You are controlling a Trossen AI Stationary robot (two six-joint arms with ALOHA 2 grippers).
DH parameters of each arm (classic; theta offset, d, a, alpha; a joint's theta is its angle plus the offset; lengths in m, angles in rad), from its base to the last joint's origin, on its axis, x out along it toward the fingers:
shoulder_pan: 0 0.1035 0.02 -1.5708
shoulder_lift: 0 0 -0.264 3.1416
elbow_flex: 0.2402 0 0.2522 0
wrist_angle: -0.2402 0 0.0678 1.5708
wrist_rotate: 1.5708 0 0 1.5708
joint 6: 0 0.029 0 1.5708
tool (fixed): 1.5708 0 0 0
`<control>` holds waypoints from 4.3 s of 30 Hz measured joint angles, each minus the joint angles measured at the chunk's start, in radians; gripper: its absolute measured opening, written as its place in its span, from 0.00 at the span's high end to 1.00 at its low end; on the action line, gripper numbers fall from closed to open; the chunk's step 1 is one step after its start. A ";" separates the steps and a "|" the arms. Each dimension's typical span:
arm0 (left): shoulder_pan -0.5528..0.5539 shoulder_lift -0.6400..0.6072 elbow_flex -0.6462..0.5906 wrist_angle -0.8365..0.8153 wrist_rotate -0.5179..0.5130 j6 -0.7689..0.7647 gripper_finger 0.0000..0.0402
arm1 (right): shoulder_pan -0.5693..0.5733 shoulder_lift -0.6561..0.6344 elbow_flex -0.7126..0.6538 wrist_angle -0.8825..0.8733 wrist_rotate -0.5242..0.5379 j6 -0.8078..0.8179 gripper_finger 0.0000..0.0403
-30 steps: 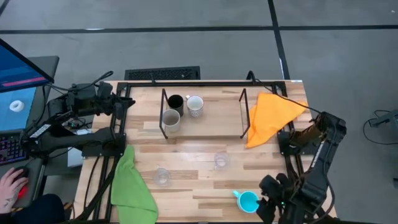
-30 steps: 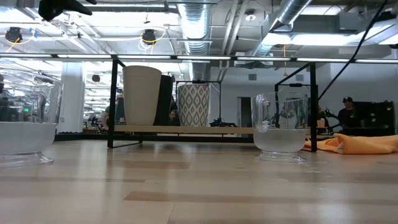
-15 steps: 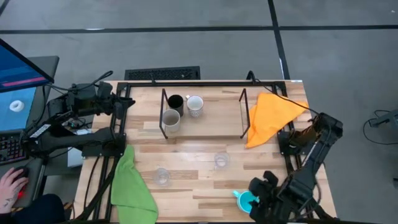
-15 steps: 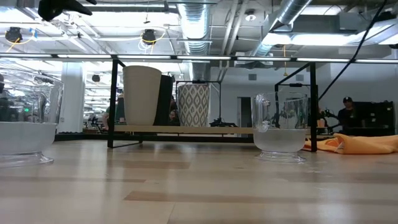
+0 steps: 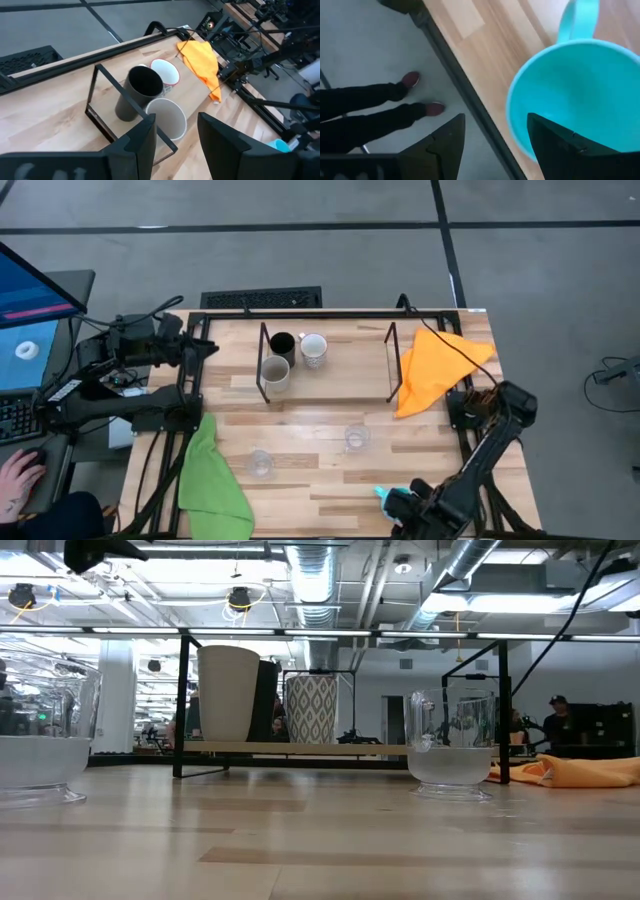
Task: Stack small to large cups/mugs on shelf
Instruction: Put the blue mug on the shelf
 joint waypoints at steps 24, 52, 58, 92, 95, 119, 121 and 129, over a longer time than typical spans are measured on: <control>0.000 0.000 0.000 -0.114 0.001 0.039 0.66 | -0.070 0.101 0.003 0.012 -0.132 0.045 0.95; 0.000 0.000 0.000 -0.158 0.007 -0.017 0.66 | 0.040 -0.213 0.216 0.330 0.650 -0.533 0.97; 0.000 0.000 0.000 -0.157 0.007 -0.025 0.66 | 0.042 -0.251 0.216 0.737 0.583 -1.038 0.97; 0.000 0.000 0.000 -0.157 0.003 -0.029 0.66 | -0.142 -0.296 0.215 0.428 0.711 -1.316 0.97; 0.000 0.000 0.000 -0.157 0.001 -0.030 0.66 | -0.210 -0.296 0.215 0.332 0.711 -1.316 0.97; 0.000 0.000 0.000 -0.156 -0.141 -0.032 0.66 | -0.368 -0.286 0.214 -0.070 0.711 -1.981 0.97; 0.000 0.000 0.000 -0.156 -0.154 -0.032 0.66 | -0.374 -0.288 0.214 -0.068 0.711 -1.989 0.96; 0.000 0.000 0.000 -0.156 -0.160 -0.032 0.66 | -0.403 -0.288 0.214 -0.062 0.672 -1.571 0.97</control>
